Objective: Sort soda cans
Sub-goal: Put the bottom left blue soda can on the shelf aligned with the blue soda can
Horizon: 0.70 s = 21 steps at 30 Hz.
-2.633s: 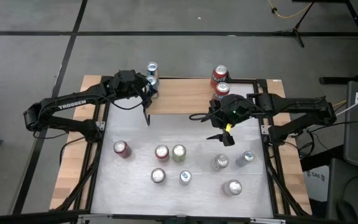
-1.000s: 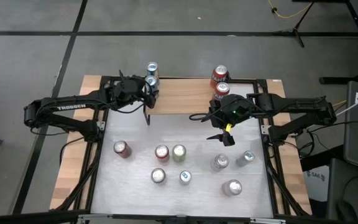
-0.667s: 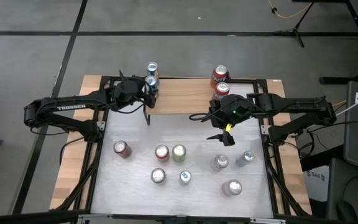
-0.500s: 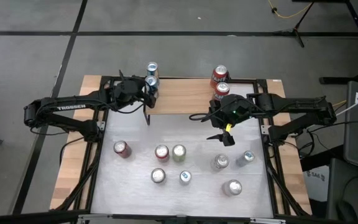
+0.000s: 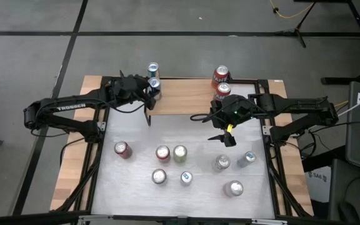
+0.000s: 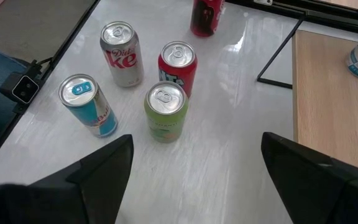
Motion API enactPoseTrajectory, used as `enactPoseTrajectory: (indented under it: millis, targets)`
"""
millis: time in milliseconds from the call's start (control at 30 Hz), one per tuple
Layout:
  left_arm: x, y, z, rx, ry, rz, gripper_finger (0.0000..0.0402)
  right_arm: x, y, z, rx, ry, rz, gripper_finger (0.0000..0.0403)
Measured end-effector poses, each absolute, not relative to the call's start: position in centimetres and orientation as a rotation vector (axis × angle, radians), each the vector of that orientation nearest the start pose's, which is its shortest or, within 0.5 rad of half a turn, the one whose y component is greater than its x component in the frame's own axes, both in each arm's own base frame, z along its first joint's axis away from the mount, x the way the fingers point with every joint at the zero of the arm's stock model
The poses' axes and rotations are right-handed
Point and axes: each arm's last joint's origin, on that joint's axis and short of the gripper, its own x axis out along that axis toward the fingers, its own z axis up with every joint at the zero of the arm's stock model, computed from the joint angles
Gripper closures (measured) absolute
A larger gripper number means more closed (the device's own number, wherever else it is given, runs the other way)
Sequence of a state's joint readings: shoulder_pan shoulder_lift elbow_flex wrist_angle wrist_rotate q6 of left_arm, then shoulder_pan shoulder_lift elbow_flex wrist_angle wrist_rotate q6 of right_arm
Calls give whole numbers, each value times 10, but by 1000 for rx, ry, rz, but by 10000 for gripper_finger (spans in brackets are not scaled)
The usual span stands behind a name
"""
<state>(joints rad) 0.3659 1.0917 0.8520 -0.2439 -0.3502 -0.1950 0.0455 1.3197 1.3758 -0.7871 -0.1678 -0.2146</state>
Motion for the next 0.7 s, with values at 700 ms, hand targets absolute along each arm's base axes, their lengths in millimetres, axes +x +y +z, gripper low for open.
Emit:
enactPoseTrajectory:
  millis: [700]
  targets:
    - [182, 126, 301, -116, 465, 497, 194, 267, 17, 369, -159, 705, 281, 58]
